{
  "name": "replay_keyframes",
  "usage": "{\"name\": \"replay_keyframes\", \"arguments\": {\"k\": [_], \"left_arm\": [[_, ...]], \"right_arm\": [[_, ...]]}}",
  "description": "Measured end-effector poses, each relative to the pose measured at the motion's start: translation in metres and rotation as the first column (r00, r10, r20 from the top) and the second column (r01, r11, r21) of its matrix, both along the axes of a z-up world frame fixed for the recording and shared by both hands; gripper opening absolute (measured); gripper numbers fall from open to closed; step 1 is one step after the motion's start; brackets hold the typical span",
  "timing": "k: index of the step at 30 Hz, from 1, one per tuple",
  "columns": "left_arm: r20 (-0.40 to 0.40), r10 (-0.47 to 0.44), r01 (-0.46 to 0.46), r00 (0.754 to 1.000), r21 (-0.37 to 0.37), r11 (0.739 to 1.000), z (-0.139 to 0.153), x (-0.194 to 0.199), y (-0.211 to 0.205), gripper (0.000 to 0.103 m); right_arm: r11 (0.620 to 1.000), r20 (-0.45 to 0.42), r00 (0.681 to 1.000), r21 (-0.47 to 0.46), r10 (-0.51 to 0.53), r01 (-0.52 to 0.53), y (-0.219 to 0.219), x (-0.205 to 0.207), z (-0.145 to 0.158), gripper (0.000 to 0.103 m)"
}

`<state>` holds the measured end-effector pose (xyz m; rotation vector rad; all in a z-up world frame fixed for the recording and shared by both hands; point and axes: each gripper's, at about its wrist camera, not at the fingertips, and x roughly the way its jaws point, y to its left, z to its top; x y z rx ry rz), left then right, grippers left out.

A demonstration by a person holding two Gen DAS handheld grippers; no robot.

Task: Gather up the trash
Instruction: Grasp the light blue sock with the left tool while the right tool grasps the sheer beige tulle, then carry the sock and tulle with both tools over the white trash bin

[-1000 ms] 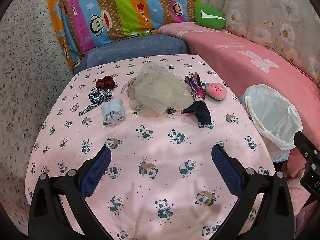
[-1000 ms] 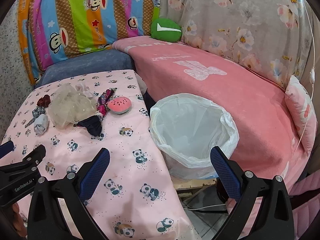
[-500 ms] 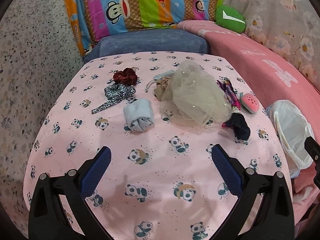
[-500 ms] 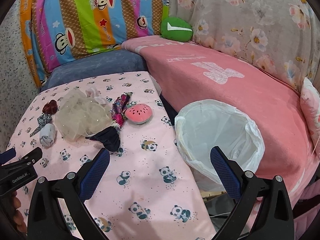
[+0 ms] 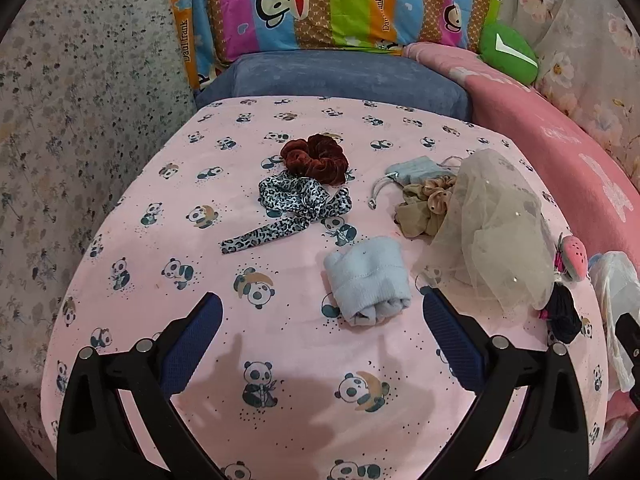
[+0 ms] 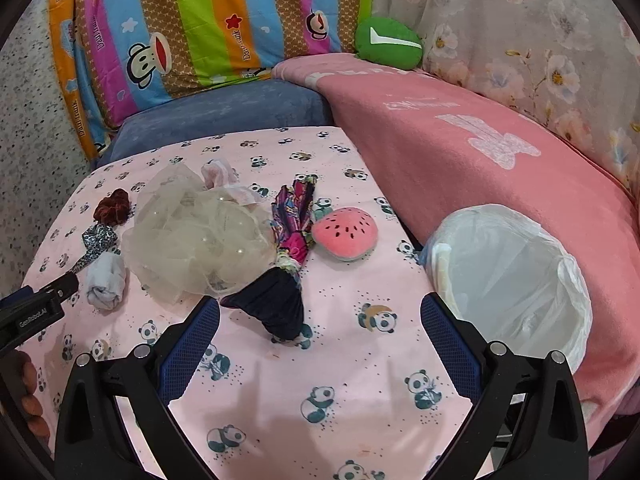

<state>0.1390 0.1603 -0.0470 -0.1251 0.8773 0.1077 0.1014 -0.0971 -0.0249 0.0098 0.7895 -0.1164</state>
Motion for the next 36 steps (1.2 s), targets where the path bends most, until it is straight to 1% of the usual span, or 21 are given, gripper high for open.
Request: {"name": "replay_keyframes", "arguments": {"k": [3, 6, 7, 9, 10, 11, 12, 13, 14, 15, 16, 17, 19, 20, 21, 22, 23, 24, 26, 29, 36], "left_arm": [[-0.014, -0.017, 0.016, 1.000, -0.032, 0.999, -0.009, 0.012, 0.001, 0.095], [-0.033, -0.047, 0.046, 0.998, -0.048, 0.998, -0.017, 0.021, -0.006, 0.090], [-0.041, -0.061, 0.059, 0.997, -0.058, 0.997, -0.021, 0.024, -0.009, 0.086], [-0.052, -0.080, 0.076, 0.995, -0.072, 0.995, -0.026, 0.029, -0.014, 0.077], [-0.058, -0.094, 0.089, 0.994, -0.085, 0.992, -0.028, 0.032, -0.015, 0.069], [-0.062, -0.100, 0.094, 0.993, -0.094, 0.991, -0.030, 0.034, -0.016, 0.063], [-0.064, -0.105, 0.098, 0.992, -0.105, 0.990, -0.031, 0.036, -0.016, 0.060], [-0.063, -0.113, 0.105, 0.992, -0.117, 0.988, -0.032, 0.037, -0.016, 0.050], [-0.062, -0.121, 0.113, 0.991, -0.127, 0.985, -0.033, 0.037, -0.016, 0.044], [-0.058, -0.126, 0.117, 0.990, -0.137, 0.984, -0.033, 0.038, -0.016, 0.043], [-0.053, -0.130, 0.121, 0.990, -0.145, 0.982, -0.033, 0.038, -0.015, 0.038], [-0.050, -0.134, 0.125, 0.990, -0.150, 0.981, -0.032, 0.038, -0.014, 0.036], [-0.043, -0.141, 0.132, 0.989, -0.154, 0.979, -0.031, 0.037, -0.014, 0.033], [-0.041, -0.141, 0.134, 0.989, -0.154, 0.979, -0.030, 0.036, -0.014, 0.033], [-0.038, -0.143, 0.135, 0.989, -0.155, 0.979, -0.029, 0.035, -0.013, 0.032], [-0.036, -0.146, 0.139, 0.989, -0.157, 0.978, -0.028, 0.034, -0.013, 0.032], [-0.034, -0.148, 0.141, 0.988, -0.157, 0.977, -0.027, 0.032, -0.014, 0.032], [-0.031, -0.150, 0.144, 0.988, -0.155, 0.977, -0.026, 0.031, -0.014, 0.032], [-0.020, -0.154, 0.150, 0.988, -0.142, 0.978, -0.021, 0.026, -0.016, 0.032], [-0.003, -0.163, 0.161, 0.987, -0.134, 0.978, -0.012, 0.020, -0.020, 0.032], [0.048, -0.197, 0.202, 0.979, -0.134, 0.970, 0.017, 0.004, -0.037, 0.032]], "right_arm": [[1.000, -0.005, 1.000, 0.000, 0.026, -0.025, 0.012, 0.012, -0.004, 0.096], [0.999, -0.005, 0.999, 0.002, 0.050, -0.050, 0.026, 0.024, -0.005, 0.096], [0.998, -0.005, 0.998, 0.001, 0.056, -0.056, 0.031, 0.028, -0.006, 0.094], [0.997, -0.011, 0.997, 0.004, 0.071, -0.071, 0.038, 0.035, -0.007, 0.091], [0.997, -0.015, 0.997, 0.010, 0.081, -0.081, 0.043, 0.038, -0.009, 0.091], [0.996, -0.018, 0.996, 0.016, 0.092, -0.091, 0.047, 0.041, -0.010, 0.087], [0.994, -0.023, 0.994, 0.025, 0.105, -0.105, 0.051, 0.044, -0.012, 0.083], [0.993, -0.028, 0.993, 0.037, 0.118, -0.116, 0.055, 0.047, -0.015, 0.079], [0.991, -0.034, 0.991, 0.050, 0.130, -0.128, 0.059, 0.051, -0.017, 0.077], [0.988, -0.040, 0.989, 0.065, 0.143, -0.140, 0.063, 0.054, -0.020, 0.072], [0.985, -0.046, 0.986, 0.085, 0.157, -0.153, 0.066, 0.058, -0.024, 0.066], [0.980, -0.051, 0.984, 0.107, 0.173, -0.167, 0.070, 0.061, -0.029, 0.063], [0.970, -0.066, 0.978, 0.151, 0.200, -0.189, 0.075, 0.068, -0.039, 0.048], [0.967, -0.076, 0.975, 0.165, 0.209, -0.195, 0.078, 0.071, -0.044, 0.045], [0.964, -0.081, 0.973, 0.173, 0.216, -0.200, 0.080, 0.073, -0.048, 0.036], [0.963, -0.087, 0.972, 0.177, 0.220, -0.203, 0.082, 0.075, -0.052, 0.025], [0.963, -0.092, 0.970, 0.176, 0.224, -0.206, 0.085, 0.076, -0.055, 0.019], [0.962, -0.095, 0.969, 0.173, 0.228, -0.209, 0.086, 0.076, -0.056, 0.010], [0.963, -0.083, 0.970, 0.165, 0.230, -0.214, 0.088, 0.073, -0.054, 0.007], [0.961, -0.053, 0.971, 0.163, 0.233, -0.221, 0.085, 0.068, -0.044, 0.007], [0.961, 0.053, 0.977, 0.175, 0.206, -0.212, 0.064, 0.049, 0.005, 0.006]]}}
